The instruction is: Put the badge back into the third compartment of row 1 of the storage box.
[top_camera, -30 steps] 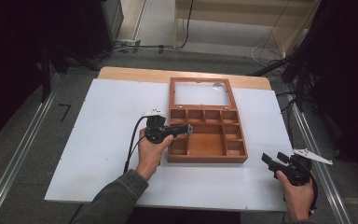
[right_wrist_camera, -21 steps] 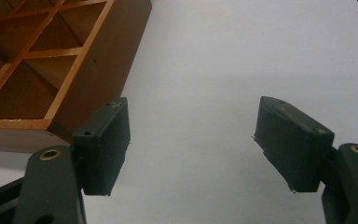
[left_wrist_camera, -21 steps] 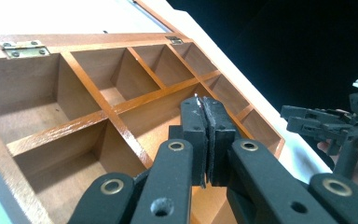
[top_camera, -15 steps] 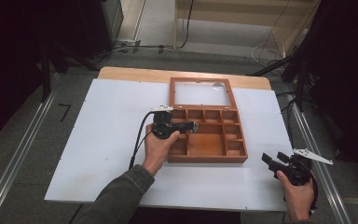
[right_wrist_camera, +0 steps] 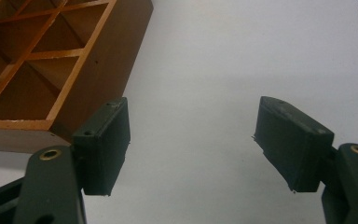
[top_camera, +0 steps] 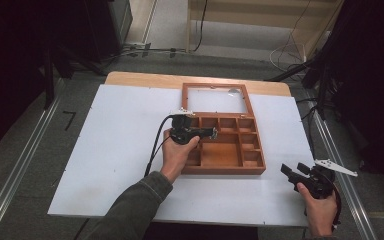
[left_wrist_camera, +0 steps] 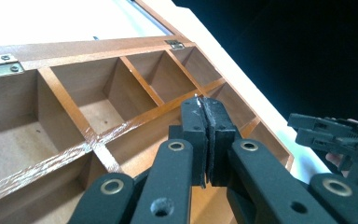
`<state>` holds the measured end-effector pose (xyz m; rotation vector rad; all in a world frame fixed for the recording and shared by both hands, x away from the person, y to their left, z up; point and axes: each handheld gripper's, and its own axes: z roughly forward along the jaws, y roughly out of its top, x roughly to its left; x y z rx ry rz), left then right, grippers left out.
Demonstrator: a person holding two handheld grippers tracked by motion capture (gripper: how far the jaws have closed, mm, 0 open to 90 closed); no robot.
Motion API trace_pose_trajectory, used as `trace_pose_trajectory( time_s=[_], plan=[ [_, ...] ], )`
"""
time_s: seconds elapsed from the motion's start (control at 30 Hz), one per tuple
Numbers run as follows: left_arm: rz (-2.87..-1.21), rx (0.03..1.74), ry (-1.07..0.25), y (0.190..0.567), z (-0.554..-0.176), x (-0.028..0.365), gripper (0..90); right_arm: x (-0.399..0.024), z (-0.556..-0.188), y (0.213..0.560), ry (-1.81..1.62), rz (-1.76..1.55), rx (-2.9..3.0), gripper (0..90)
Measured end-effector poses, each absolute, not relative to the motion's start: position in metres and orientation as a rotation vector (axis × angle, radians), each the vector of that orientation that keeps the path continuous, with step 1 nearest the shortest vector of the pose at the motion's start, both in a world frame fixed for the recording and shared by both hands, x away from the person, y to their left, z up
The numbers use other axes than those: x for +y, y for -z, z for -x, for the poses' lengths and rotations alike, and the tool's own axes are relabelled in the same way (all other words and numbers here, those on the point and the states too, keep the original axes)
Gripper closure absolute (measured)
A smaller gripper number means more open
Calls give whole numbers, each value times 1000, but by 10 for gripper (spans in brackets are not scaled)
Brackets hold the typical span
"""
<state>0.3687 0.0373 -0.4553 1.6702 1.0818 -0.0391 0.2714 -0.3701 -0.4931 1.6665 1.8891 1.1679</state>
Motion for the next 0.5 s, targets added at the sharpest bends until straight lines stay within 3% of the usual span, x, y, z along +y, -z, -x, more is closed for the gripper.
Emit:
trace_pose_trajectory(
  time_s=[0.5],
  plan=[
    [-1682,1093,30,454,-383,23,897,-370,-272,493,-1174,-1667,1891,244]
  ],
)
